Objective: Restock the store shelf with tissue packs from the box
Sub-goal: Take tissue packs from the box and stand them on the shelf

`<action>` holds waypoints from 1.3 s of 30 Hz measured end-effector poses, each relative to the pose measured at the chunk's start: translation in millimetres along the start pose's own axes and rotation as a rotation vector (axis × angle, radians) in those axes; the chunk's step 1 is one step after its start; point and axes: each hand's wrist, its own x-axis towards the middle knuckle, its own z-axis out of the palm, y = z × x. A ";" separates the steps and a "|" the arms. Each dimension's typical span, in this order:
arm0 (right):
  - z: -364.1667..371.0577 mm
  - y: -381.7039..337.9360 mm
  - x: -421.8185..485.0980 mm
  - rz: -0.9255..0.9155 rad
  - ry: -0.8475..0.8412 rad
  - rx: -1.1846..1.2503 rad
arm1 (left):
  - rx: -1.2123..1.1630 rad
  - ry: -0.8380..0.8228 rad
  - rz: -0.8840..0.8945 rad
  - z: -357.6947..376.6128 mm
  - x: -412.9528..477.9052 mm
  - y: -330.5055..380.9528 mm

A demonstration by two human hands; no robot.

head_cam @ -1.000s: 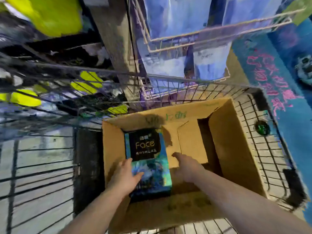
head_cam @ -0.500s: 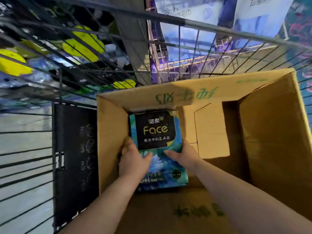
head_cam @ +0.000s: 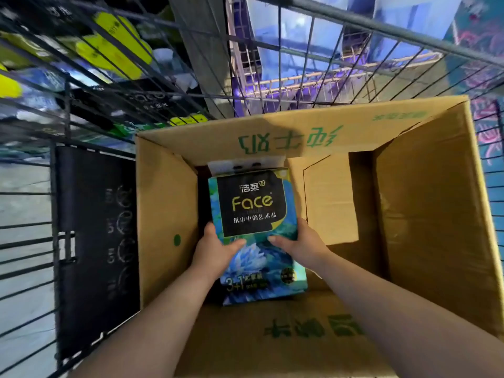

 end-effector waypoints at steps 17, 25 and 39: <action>-38.2 -70.3 -126.7 -0.103 0.024 0.016 | 0.031 0.065 0.116 -70.0 -138.2 58.5; -55.0 -137.0 -181.2 -0.330 0.037 -0.013 | 0.037 0.218 0.253 -129.0 -205.6 98.2; -25.6 -260.6 -317.5 -0.741 0.076 -0.244 | -0.231 0.514 0.462 -258.0 -342.9 84.1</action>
